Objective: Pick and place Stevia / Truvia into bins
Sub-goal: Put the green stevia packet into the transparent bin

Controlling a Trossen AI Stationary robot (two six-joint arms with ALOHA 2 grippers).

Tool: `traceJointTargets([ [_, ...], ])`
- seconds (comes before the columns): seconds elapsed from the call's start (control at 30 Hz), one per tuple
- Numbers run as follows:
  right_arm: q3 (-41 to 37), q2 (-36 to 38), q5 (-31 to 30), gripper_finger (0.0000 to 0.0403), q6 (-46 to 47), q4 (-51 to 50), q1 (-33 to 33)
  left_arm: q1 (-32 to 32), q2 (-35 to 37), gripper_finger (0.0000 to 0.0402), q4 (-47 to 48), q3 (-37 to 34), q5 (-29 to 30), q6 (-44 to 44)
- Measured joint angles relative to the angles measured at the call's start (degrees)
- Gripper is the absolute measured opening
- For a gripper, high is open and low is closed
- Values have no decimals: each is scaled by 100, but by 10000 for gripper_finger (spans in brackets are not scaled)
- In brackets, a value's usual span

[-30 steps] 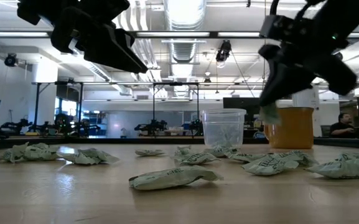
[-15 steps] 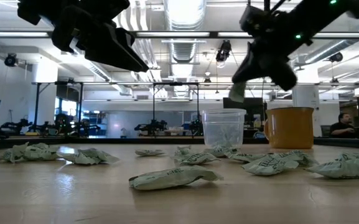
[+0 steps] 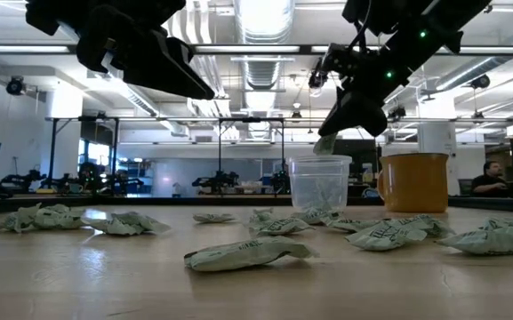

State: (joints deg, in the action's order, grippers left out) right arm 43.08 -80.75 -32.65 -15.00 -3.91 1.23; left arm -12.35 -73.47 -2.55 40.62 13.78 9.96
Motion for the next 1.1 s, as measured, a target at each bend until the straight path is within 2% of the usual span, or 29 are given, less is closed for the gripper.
traceJointTargets([
  [0.5, -12, 0, 119, 13, 132, 172, 33, 38, -1, 142, -2, 0, 9, -1],
  [0.83, -23, 0, 117, 88, 130, 172, 55, 38, -1, 142, -7, 0, 11, -23],
  [0.97, -23, 38, 115, 110, 6, 119, -9, 65, -329, 142, -382, -17, 9, 14],
  [1.1, -25, 155, 121, 120, -24, 64, -214, 175, -1092, 142, -1050, -15, 1, 443],
])
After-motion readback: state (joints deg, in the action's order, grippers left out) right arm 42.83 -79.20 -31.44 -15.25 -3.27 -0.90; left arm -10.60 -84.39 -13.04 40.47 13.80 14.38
